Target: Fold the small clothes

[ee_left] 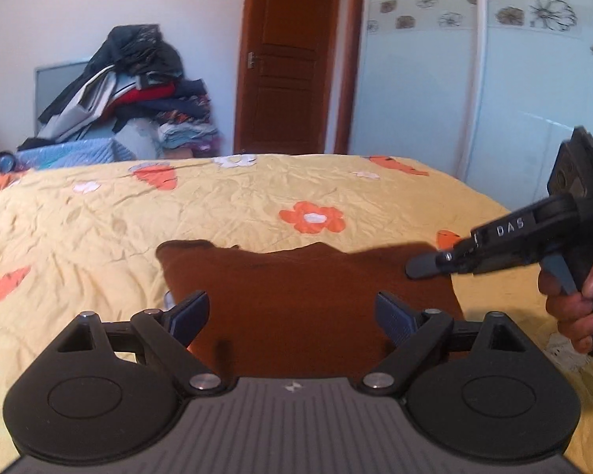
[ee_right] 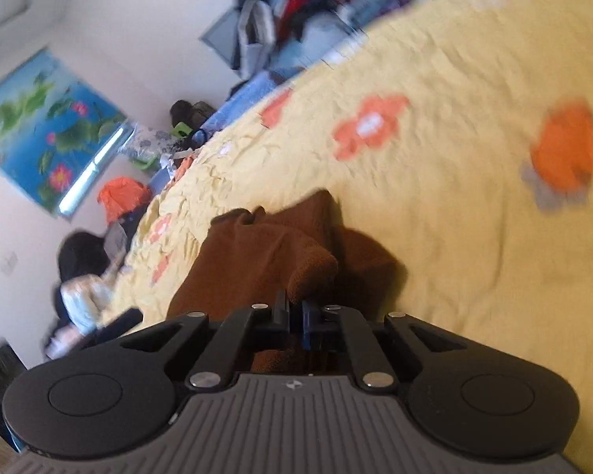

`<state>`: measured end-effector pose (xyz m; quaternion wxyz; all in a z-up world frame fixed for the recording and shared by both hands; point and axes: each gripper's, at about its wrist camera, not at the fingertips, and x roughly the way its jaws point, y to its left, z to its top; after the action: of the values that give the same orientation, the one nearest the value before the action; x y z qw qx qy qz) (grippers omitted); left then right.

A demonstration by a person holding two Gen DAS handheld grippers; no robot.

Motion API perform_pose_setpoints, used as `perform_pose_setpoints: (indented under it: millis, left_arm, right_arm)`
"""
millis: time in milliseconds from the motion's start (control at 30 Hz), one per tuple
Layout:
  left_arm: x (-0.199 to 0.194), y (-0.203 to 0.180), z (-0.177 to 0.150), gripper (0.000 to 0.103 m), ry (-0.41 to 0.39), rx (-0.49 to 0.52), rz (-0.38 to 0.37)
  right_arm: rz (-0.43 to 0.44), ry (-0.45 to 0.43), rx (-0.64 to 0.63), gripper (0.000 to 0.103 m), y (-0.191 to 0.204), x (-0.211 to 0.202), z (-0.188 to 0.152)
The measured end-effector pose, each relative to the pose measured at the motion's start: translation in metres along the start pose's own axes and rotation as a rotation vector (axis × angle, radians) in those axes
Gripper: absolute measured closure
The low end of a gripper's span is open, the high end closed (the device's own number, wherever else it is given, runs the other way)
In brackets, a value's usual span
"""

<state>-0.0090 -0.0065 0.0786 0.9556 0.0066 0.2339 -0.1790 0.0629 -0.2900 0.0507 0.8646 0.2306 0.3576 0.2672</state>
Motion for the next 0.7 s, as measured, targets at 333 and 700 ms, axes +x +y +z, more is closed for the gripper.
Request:
perform_pose_setpoints:
  millis: [333,700]
  left_arm:
    - [0.016,0.017,-0.012,0.011,0.123,-0.043,-0.025]
    - [0.110,0.015,0.008,0.011,0.242,0.001,-0.032]
  right_arm:
    - [-0.118,-0.094,0.092,0.068,-0.026,-0.013,0.005]
    - [-0.016,0.039,-0.016,0.048,0.013,0.111,0.029]
